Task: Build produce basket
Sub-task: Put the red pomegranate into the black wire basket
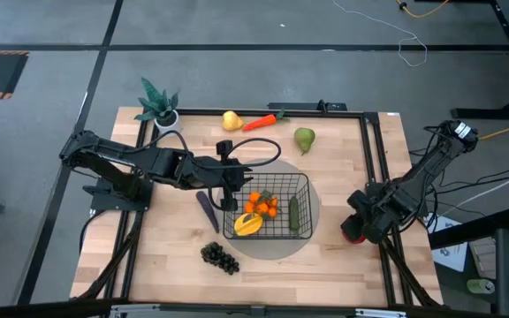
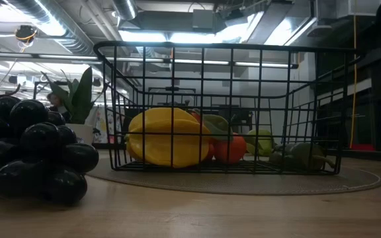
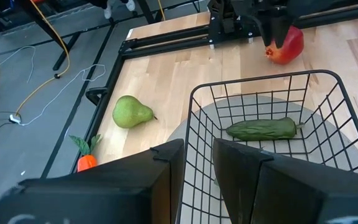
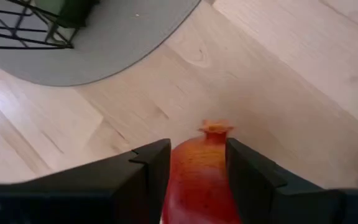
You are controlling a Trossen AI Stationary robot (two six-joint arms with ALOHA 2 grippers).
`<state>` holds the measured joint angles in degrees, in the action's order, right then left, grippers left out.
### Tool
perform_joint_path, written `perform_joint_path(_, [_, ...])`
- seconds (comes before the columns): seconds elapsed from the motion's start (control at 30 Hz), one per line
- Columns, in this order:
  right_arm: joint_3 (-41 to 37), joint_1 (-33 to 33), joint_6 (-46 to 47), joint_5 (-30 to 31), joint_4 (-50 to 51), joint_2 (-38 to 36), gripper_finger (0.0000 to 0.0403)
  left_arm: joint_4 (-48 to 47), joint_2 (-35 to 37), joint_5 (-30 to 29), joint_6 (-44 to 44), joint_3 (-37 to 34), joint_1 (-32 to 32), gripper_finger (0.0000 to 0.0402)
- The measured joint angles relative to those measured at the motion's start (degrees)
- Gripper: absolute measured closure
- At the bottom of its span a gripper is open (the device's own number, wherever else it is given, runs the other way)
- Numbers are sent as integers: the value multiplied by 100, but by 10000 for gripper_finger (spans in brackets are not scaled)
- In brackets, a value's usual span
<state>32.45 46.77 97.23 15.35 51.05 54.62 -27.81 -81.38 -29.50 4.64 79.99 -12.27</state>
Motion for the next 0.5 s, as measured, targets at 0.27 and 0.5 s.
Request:
perform_joint_path(0.27, [0,-1,-73,-72,94,121,260,1,0,-1,-4,0,0,325])
perform_joint_path(0.5, [0,-245,-939,-134,65,377,260,2,-2,0,-4,0,0,325])
